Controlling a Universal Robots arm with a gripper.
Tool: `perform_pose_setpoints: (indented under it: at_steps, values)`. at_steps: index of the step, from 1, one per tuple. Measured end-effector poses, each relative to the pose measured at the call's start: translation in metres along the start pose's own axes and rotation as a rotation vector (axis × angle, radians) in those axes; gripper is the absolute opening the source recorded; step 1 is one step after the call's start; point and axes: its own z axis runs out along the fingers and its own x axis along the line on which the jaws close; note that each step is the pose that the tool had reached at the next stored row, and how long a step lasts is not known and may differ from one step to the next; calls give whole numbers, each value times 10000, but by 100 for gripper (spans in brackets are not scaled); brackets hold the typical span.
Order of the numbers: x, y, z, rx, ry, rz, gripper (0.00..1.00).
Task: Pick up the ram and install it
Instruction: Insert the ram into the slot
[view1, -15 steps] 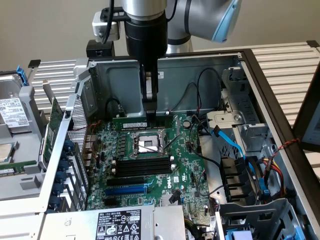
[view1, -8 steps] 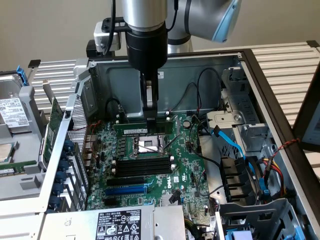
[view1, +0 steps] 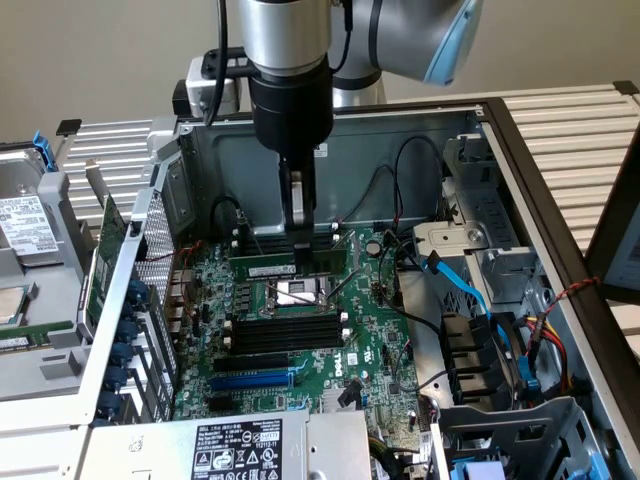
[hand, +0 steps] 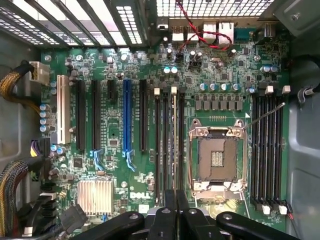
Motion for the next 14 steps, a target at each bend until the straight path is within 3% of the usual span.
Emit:
perform_pose_setpoints:
  at_steps: [7, 9, 12, 14]
  values:
    - [7, 8, 78, 1, 27, 0, 12]
    - [8, 8, 98, 4, 78, -4, 12]
    - [8, 9, 113, 10, 259, -8, 12]
    - [8, 8, 128, 13, 288, -11, 12]
